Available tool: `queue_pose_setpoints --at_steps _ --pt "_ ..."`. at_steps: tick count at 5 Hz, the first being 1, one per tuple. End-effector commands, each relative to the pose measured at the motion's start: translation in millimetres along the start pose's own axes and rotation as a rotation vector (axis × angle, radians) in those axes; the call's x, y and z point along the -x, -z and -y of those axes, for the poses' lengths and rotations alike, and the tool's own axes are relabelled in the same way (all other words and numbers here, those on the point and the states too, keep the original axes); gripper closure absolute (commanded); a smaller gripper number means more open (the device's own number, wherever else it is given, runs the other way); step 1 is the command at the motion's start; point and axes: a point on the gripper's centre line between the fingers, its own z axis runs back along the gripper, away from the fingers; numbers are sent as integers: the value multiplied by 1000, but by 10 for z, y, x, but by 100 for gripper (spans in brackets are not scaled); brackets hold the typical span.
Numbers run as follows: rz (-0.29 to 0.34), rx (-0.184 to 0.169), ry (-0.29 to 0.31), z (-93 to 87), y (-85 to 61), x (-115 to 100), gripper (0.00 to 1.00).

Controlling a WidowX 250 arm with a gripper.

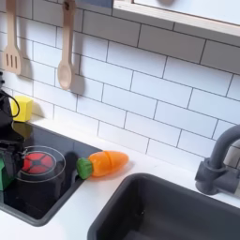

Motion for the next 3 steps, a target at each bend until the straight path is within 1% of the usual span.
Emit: queue_pose_setpoints --at_steps 1,2,3 --pt "-7 -2 -9 -9 30 9 0" --pt "-11 -7 -15 -27 68 3 0" --pt "-6 -11 -23 -38 66 -9 0"
